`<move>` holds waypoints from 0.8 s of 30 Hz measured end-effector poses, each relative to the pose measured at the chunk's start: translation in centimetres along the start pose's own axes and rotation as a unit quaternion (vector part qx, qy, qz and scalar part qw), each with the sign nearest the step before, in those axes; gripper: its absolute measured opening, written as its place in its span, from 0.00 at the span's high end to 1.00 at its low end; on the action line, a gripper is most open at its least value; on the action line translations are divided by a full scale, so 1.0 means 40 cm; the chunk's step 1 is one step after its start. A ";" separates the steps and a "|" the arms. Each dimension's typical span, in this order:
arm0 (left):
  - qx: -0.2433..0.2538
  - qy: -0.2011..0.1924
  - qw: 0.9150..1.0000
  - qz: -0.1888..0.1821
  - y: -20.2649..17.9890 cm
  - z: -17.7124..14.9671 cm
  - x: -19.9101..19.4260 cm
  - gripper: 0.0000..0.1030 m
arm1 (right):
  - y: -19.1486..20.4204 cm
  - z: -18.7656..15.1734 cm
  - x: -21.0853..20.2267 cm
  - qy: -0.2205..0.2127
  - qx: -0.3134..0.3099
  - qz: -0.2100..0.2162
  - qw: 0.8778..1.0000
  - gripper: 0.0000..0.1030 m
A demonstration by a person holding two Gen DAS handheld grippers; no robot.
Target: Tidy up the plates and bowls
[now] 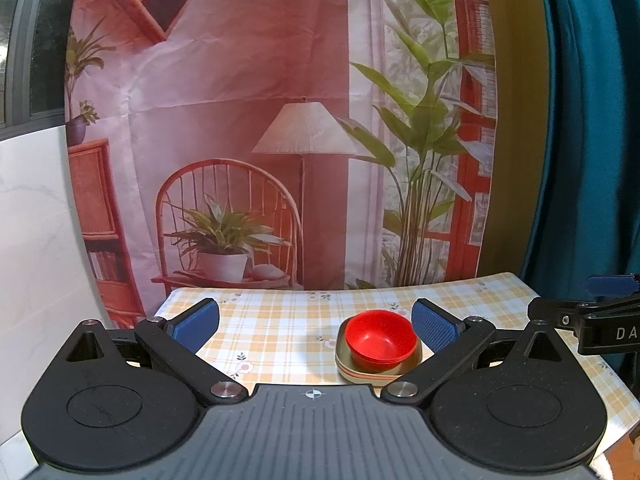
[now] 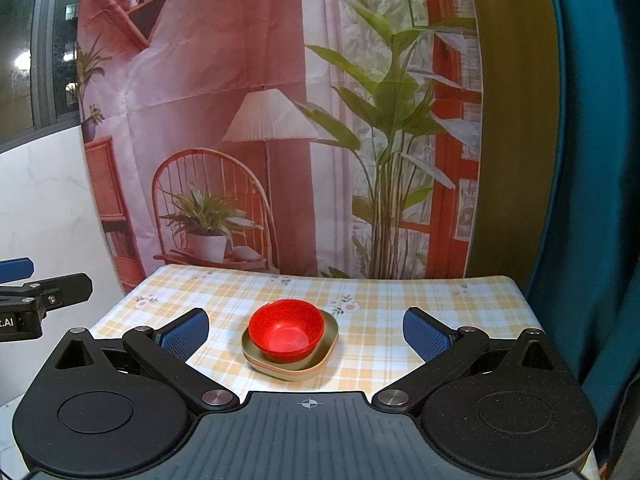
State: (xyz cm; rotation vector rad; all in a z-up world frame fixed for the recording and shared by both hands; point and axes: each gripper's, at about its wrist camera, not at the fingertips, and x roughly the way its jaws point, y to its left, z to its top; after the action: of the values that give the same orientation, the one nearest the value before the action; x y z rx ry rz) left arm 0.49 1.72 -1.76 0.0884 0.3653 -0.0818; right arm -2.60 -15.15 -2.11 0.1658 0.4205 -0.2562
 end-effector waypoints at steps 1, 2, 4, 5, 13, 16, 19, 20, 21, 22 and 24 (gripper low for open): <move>-0.001 0.000 1.000 0.000 0.000 0.000 0.000 0.00 | 0.000 0.000 0.000 0.000 0.000 0.000 1.000 0.00; -0.002 -0.001 1.000 0.001 0.000 0.001 -0.001 0.00 | 0.000 0.000 0.000 0.000 0.000 -0.001 1.000 0.00; -0.003 0.000 1.000 0.001 0.001 0.001 0.000 0.00 | 0.001 0.000 -0.001 0.000 0.000 -0.001 1.000 0.00; -0.003 0.000 1.000 0.001 0.001 0.001 0.000 0.00 | 0.001 -0.001 -0.001 0.000 0.000 -0.001 1.000 0.00; -0.002 0.000 1.000 0.001 0.001 0.001 0.000 0.00 | 0.002 -0.001 -0.001 0.000 0.000 -0.001 1.000 0.00; -0.002 0.000 1.000 0.001 0.002 0.002 0.000 0.00 | 0.001 0.000 -0.002 0.000 0.000 -0.001 1.000 0.00; -0.002 -0.001 1.000 0.001 0.002 0.002 0.000 0.00 | 0.000 0.000 -0.003 0.000 0.000 -0.001 1.000 0.00; -0.002 -0.001 1.000 0.001 0.001 0.002 0.000 0.00 | 0.000 0.000 -0.003 0.000 0.000 -0.001 1.000 0.00; -0.001 -0.001 1.000 0.001 0.002 0.002 -0.001 0.00 | -0.001 0.000 -0.003 0.000 0.000 -0.001 1.000 0.00; -0.001 -0.002 1.000 0.001 0.002 0.001 -0.001 0.00 | -0.001 0.000 -0.003 0.000 0.000 -0.001 1.000 0.00; -0.001 -0.001 1.000 0.000 0.002 0.002 -0.001 0.00 | -0.001 0.000 -0.004 0.000 0.000 -0.001 1.000 0.00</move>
State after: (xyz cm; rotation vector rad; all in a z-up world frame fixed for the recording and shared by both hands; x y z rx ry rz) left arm 0.51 1.80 -1.66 0.0856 0.3627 -0.0812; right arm -2.74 -15.15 -2.03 0.1653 0.4215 -0.2578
